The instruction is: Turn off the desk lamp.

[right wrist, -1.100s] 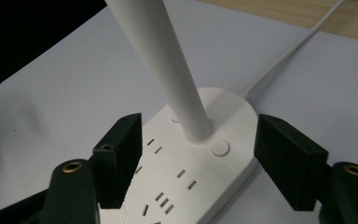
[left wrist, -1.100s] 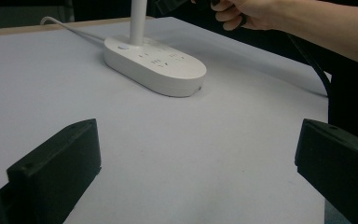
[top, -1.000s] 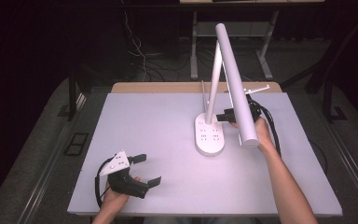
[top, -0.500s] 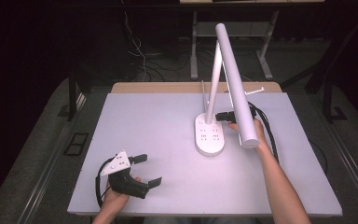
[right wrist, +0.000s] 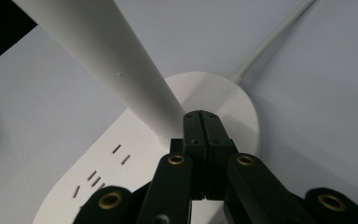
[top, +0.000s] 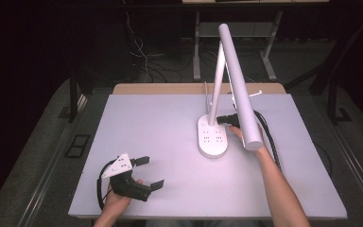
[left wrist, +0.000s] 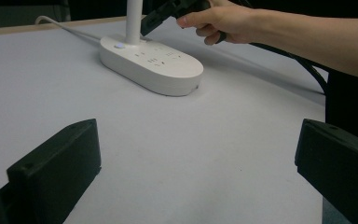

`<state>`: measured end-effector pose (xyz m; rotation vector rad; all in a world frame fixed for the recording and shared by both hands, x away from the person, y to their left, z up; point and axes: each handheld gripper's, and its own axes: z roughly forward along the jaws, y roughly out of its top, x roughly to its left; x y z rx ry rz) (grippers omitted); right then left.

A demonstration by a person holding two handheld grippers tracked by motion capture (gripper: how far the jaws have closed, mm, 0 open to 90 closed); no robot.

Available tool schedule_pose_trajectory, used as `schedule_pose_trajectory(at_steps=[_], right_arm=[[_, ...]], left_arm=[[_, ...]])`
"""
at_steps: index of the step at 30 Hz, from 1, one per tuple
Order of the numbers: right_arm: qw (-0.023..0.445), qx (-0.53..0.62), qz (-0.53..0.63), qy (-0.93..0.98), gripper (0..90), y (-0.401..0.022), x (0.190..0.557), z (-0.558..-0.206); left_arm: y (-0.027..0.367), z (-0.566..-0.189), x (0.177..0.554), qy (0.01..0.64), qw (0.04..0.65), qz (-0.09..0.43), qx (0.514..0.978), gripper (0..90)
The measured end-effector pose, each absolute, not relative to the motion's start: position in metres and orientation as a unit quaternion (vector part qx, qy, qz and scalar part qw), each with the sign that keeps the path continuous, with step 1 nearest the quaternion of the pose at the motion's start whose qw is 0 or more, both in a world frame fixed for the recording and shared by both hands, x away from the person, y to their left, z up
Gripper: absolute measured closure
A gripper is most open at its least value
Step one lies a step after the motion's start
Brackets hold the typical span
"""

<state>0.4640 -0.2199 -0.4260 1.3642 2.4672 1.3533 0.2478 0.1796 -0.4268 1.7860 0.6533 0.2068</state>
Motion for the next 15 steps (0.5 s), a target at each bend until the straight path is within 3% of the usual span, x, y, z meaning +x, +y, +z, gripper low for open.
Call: schedule_pose_trajectory(at_steps=[15], right_arm=[[0.009, 0.439, 0.426, 0.791, 90.0, -0.2181, 0.4643, -0.4313]], left_arm=[[0.1785, -0.4271, 0.2471, 0.276, 0.573, 0.088, 0.767, 0.0]])
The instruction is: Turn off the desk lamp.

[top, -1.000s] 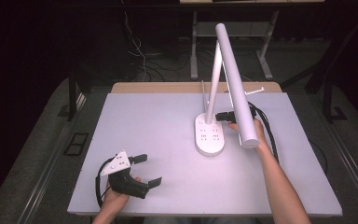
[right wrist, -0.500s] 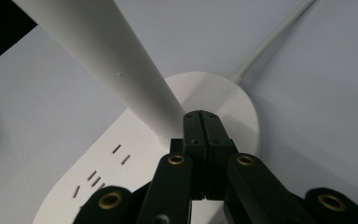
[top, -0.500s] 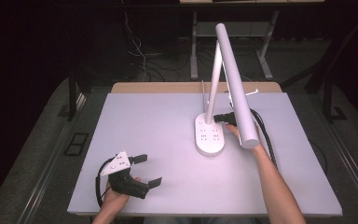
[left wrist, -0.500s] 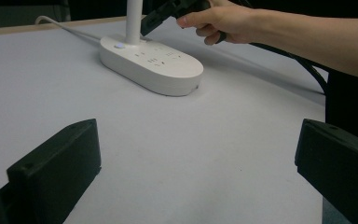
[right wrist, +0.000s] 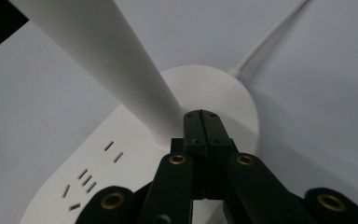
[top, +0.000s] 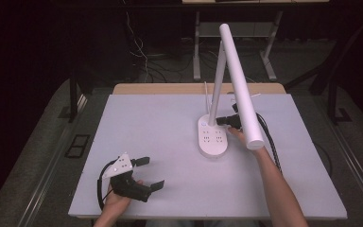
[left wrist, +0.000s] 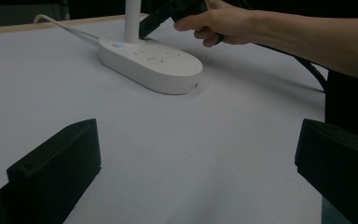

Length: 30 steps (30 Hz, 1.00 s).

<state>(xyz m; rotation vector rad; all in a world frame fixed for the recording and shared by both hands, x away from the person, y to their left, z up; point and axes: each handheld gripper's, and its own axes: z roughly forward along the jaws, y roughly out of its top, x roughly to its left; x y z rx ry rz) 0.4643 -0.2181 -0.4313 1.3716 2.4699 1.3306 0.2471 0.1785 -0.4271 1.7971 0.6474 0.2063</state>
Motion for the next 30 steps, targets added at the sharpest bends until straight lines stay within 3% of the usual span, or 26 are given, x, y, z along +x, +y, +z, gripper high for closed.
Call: schedule_pose_trajectory(at_steps=[30], right_arm=[[0.023, 0.439, 0.419, 0.794, 90.0, -0.2149, 0.4605, -0.4296]], left_arm=[[0.1786, -0.4273, 0.2471, 0.278, 0.572, 0.088, 0.766, 0.0]])
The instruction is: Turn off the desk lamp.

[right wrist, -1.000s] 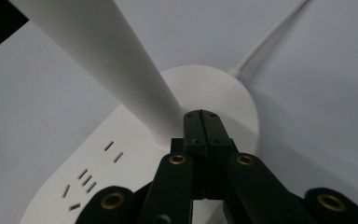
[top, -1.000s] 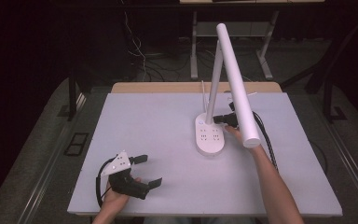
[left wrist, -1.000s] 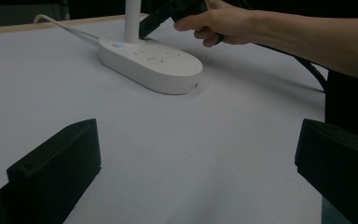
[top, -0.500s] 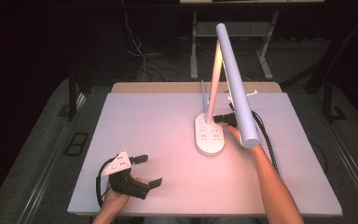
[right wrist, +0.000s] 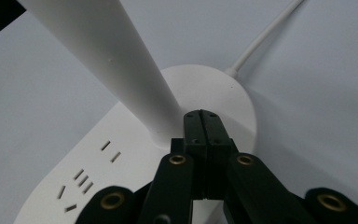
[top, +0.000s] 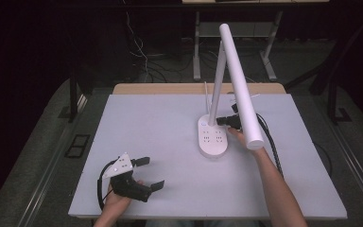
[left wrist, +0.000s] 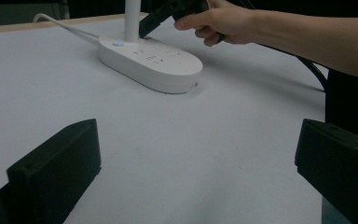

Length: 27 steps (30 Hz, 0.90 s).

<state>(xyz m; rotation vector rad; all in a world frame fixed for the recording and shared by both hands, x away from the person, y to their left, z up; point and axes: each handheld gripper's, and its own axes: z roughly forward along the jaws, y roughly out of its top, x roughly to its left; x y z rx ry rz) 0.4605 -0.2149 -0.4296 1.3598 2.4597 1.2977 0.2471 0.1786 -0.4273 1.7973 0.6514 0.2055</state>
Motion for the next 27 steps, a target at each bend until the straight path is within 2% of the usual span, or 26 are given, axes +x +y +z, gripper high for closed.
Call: schedule_pose_trajectory(at_steps=[27], right_arm=[[0.024, 0.444, 0.421, 0.79, 90.0, -0.2139, 0.4584, -0.4298]], left_arm=[[0.1789, -0.4274, 0.247, 0.28, 0.572, 0.088, 0.766, 0.0]])
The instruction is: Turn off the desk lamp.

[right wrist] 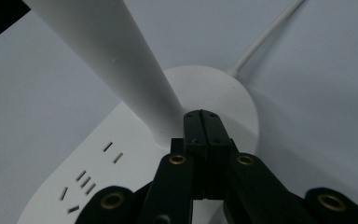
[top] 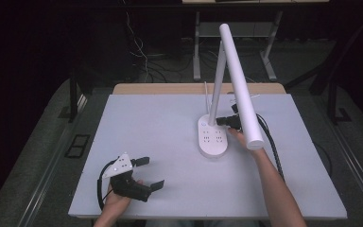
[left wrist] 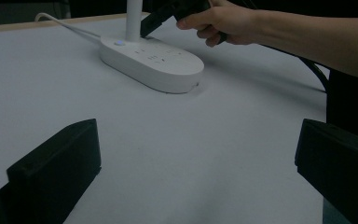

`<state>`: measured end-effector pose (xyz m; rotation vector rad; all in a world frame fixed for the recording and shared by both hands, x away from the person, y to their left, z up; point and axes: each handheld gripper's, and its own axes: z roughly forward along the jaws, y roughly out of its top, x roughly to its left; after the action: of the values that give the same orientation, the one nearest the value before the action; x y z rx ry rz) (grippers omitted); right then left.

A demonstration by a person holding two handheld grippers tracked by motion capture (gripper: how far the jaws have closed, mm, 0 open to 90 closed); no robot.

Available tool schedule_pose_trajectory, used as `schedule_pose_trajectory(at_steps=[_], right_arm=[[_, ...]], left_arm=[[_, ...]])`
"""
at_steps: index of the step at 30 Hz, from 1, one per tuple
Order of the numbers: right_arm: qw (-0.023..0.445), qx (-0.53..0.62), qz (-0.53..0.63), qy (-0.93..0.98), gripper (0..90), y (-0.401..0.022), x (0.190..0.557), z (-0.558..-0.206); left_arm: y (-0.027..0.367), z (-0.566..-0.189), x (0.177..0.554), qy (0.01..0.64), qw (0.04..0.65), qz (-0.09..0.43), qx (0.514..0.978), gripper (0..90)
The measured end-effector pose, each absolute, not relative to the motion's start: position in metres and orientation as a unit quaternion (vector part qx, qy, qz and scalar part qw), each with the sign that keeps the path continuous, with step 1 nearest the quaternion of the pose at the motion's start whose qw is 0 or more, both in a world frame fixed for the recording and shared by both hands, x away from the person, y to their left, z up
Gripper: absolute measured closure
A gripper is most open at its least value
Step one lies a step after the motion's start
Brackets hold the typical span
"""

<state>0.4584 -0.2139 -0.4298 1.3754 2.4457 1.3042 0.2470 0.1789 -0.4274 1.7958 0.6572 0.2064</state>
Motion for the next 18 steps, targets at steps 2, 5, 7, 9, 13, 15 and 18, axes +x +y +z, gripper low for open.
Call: schedule_pose_trajectory(at_steps=[2, 5, 7, 9, 13, 15, 18], right_arm=[[0.029, 0.444, 0.418, 0.792, 90.0, -0.2132, 0.4569, -0.4297], [0.044, 0.44, 0.421, 0.792, 90.0, -0.2121, 0.4548, -0.4304], [0.046, 0.442, 0.424, 0.789, 90.0, -0.2127, 0.4537, -0.4311], [0.047, 0.442, 0.425, 0.788, 90.0, -0.2131, 0.4543, -0.431], [0.042, 0.447, 0.426, 0.785, 90.0, -0.2138, 0.454, -0.4295], [0.041, 0.448, 0.425, 0.785, 90.0, -0.2152, 0.4536, -0.4292], [0.037, 0.451, 0.426, 0.784, 90.0, -0.217, 0.4515, -0.4266]], left_arm=[[0.179, -0.4274, 0.2469, 0.28, 0.572, 0.088, 0.766, 0.0], [0.1793, -0.4271, 0.2465, 0.279, 0.572, 0.09, 0.766, 0.0], [0.1798, -0.4272, 0.2466, 0.28, 0.574, 0.089, 0.765, 0.0], [0.18, -0.4272, 0.247, 0.281, 0.574, 0.089, 0.764, 0.0], [0.181, -0.4271, 0.2478, 0.283, 0.575, 0.089, 0.763, 0.0], [0.1811, -0.4272, 0.2479, 0.284, 0.575, 0.088, 0.763, 0.0], [0.1807, -0.4273, 0.2477, 0.284, 0.575, 0.088, 0.762, 0.0]])
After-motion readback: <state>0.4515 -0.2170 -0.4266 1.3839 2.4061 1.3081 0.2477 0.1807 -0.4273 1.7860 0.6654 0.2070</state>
